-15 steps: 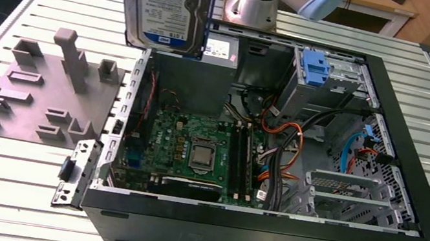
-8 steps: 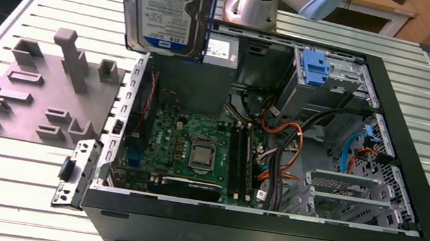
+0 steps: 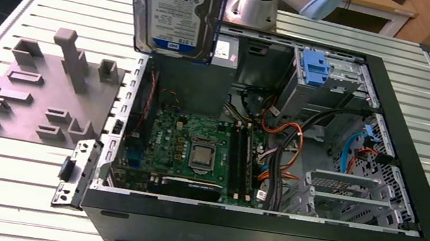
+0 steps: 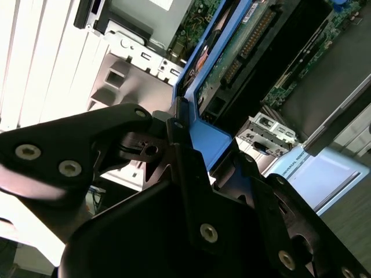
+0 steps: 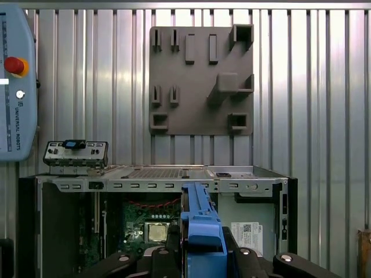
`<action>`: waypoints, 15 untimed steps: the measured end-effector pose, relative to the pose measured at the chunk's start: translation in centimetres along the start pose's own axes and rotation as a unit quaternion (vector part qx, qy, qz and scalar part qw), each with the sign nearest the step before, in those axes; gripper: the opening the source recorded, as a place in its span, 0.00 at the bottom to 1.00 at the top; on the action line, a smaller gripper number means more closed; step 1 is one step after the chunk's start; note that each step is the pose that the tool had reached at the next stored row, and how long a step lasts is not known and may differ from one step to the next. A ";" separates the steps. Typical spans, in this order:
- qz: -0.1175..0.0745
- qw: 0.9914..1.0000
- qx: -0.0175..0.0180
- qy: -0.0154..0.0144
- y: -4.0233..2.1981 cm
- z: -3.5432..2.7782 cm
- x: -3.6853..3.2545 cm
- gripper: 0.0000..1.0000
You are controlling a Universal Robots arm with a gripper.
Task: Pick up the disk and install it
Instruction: 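Pick up the disk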
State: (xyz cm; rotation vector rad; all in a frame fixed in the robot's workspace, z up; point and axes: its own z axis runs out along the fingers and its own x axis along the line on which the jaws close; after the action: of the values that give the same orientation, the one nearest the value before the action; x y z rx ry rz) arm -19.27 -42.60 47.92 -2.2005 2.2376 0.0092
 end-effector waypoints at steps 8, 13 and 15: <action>0.000 1.000 0.000 0.000 -1.00 0.00 -0.02 0.36; 0.000 1.000 0.000 0.000 -1.25 -0.01 -0.02 0.36; 0.000 1.000 0.000 0.000 -1.34 0.00 -0.02 0.36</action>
State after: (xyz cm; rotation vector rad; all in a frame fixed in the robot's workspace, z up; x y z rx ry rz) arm -17.93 -42.60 47.92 -2.2004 2.2376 0.0092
